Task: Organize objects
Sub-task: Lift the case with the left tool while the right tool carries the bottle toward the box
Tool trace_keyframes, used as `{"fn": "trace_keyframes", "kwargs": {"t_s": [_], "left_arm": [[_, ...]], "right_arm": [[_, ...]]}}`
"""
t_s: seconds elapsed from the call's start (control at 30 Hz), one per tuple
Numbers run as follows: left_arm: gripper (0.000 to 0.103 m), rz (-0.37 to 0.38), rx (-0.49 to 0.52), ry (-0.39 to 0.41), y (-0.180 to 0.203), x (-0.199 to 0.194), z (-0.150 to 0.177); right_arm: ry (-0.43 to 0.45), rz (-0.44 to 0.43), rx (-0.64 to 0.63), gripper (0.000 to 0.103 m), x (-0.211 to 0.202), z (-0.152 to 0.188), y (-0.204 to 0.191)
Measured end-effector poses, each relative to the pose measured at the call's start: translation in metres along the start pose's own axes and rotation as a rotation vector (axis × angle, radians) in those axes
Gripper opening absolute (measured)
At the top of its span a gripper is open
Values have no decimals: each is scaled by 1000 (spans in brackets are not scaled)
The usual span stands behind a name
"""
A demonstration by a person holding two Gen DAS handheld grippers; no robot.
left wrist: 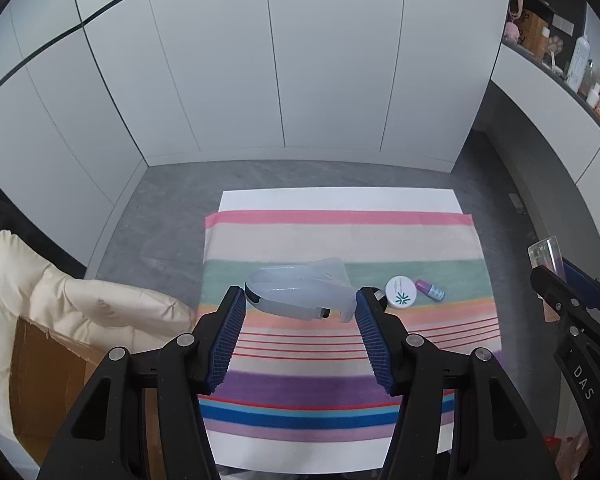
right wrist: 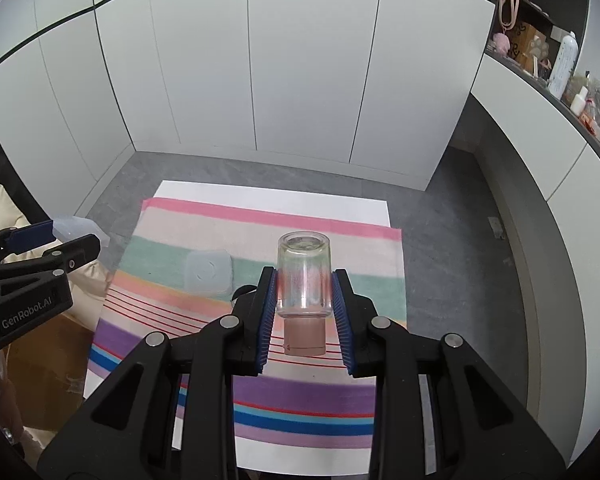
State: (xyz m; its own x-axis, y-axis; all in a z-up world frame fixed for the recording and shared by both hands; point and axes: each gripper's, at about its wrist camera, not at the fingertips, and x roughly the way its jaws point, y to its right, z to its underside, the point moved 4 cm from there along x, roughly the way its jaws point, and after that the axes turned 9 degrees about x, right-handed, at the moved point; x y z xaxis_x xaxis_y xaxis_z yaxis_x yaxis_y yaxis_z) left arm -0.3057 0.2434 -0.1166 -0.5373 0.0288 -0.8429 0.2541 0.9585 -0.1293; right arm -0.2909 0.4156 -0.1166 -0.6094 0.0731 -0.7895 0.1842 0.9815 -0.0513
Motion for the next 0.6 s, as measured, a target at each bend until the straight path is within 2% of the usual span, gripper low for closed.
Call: {"fn": "trace_keyframes", "kwargs": {"t_s": [0.13, 0.5, 0.6], "left_arm": [[58, -25, 17, 15, -1, -8, 7], [58, 11, 15, 19, -6, -35, 32], [58, -4, 20, 26, -8, -47, 40]], "right_arm": [[-5, -12, -11, 29, -7, 2, -6], [-32, -6, -31, 29, -21, 22, -9], [-40, 2, -28, 29, -29, 32, -3]]}}
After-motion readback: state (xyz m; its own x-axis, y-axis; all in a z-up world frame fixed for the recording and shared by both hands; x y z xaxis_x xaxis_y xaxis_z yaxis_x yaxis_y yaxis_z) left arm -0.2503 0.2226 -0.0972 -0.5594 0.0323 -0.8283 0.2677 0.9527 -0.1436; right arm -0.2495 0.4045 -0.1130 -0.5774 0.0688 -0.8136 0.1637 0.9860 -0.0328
